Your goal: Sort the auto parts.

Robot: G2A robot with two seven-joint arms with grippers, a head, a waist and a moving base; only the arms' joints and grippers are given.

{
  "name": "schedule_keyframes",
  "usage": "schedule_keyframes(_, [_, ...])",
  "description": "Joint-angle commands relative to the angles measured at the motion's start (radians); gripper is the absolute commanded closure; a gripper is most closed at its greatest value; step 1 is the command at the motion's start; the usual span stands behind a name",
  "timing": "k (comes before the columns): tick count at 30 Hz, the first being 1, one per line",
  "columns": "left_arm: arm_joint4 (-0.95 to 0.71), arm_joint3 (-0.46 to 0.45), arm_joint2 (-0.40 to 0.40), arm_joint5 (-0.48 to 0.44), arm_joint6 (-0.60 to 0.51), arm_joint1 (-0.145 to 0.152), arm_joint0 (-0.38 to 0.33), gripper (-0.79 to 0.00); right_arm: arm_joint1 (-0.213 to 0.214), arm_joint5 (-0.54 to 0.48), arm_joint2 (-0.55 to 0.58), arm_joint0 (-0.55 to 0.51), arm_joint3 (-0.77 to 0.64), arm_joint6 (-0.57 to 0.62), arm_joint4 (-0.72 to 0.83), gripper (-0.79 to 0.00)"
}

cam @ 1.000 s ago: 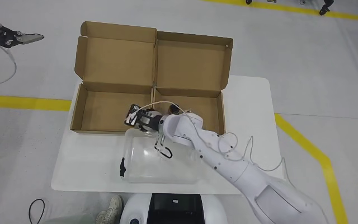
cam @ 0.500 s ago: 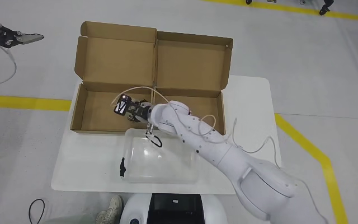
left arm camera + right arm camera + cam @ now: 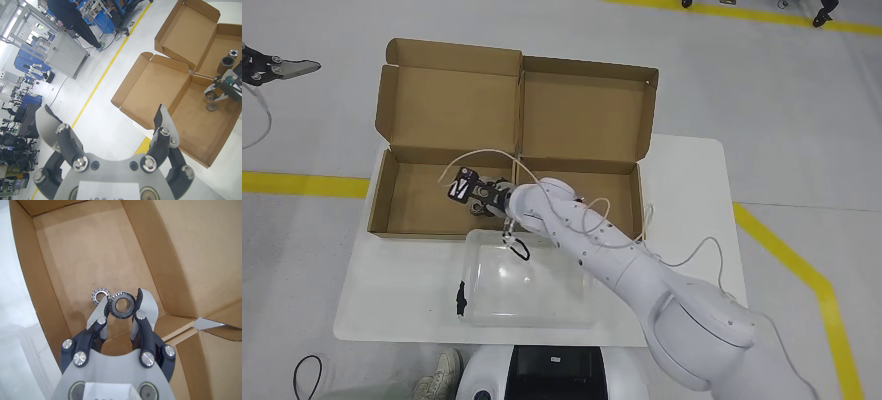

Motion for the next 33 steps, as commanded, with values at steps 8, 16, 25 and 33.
schedule_keyframes(8, [0.0, 0.0, 0.0, 0.0, 0.0, 0.0, 0.0, -0.785, -0.037, 0.001, 0.001, 0.017, 0.057, -0.007, -0.015, -0.139])
schedule_keyframes(16, [0.0, 0.0, 0.0, 0.0, 0.0, 0.0, 0.0, -0.785, -0.059, -0.001, 0.008, 0.024, 0.098, -0.018, -0.028, -0.366])
schedule_keyframes(25, [0.0, 0.0, 0.0, 0.0, 0.0, 0.0, 0.0, -0.785, -0.069, -0.004, 0.025, 0.027, 0.112, -0.053, -0.043, -0.419])
schedule_keyframes(33, [0.0, 0.0, 0.0, 0.0, 0.0, 0.0, 0.0, -0.785, -0.051, -0.03, 0.064, 0.011, 0.064, -0.14, -0.047, -0.419])
